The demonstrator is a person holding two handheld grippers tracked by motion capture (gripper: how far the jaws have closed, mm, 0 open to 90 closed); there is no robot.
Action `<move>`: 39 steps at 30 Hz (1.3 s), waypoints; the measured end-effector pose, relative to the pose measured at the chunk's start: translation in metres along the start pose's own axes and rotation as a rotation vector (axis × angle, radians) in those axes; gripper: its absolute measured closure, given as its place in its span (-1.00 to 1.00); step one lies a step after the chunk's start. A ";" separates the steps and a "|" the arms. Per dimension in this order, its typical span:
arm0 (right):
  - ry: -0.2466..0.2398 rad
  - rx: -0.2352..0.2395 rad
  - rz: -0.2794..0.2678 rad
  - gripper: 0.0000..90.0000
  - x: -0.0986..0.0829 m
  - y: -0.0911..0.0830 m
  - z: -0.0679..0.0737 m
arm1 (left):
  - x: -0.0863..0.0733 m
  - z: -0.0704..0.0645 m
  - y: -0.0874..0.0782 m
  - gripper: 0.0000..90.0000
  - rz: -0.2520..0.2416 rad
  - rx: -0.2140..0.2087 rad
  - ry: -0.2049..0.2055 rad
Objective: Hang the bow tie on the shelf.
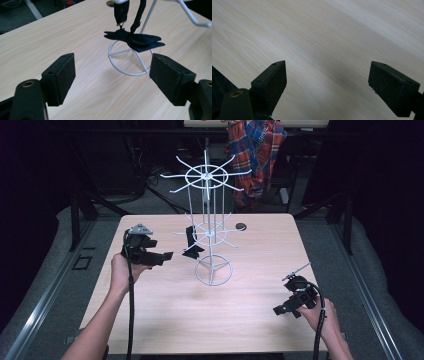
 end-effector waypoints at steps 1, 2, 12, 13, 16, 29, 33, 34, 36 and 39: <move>0.003 0.002 -0.002 -0.68 0.000 0.000 0.000 | -0.002 -0.001 -0.001 -0.58 0.008 0.006 -0.002; 0.010 0.015 -0.008 -0.68 0.000 0.000 0.001 | -0.005 -0.001 -0.003 -0.61 0.019 0.014 -0.002; -0.004 -0.001 -0.002 -0.69 0.000 -0.001 0.000 | -0.035 0.002 -0.014 -0.71 0.119 0.077 -0.035; -0.003 -0.002 -0.003 -0.70 0.000 -0.001 0.000 | -0.040 0.002 -0.015 -0.76 0.130 0.079 -0.046; -0.011 -0.003 0.001 -0.70 0.001 -0.001 0.000 | -0.047 0.002 -0.016 -0.81 0.151 0.086 -0.057; -0.017 -0.001 0.006 -0.70 0.001 -0.001 0.001 | -0.078 0.000 -0.007 -0.98 0.259 0.084 -0.099; -0.013 -0.002 -0.001 -0.70 0.001 0.001 0.002 | -0.088 -0.001 -0.003 -1.00 0.289 0.078 -0.106; -0.013 -0.002 -0.001 -0.70 0.001 0.001 0.002 | -0.090 -0.001 -0.002 -1.00 0.292 0.076 -0.110; -0.013 -0.002 -0.001 -0.70 0.001 0.001 0.002 | -0.094 -0.001 0.000 -1.00 0.298 0.076 -0.119; -0.013 0.006 0.005 -0.70 0.001 0.000 0.003 | -0.101 0.001 0.001 -1.00 0.312 0.080 -0.125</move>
Point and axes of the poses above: each handheld gripper's, and its own axes: y roughly forward along the jaws, x roughly out of its top, z roughly to its left, the point moved 3 cm from there along y, roughly forward along the jaws, and after that the axes turned 13 degrees about -x, right-handed, at the moved point
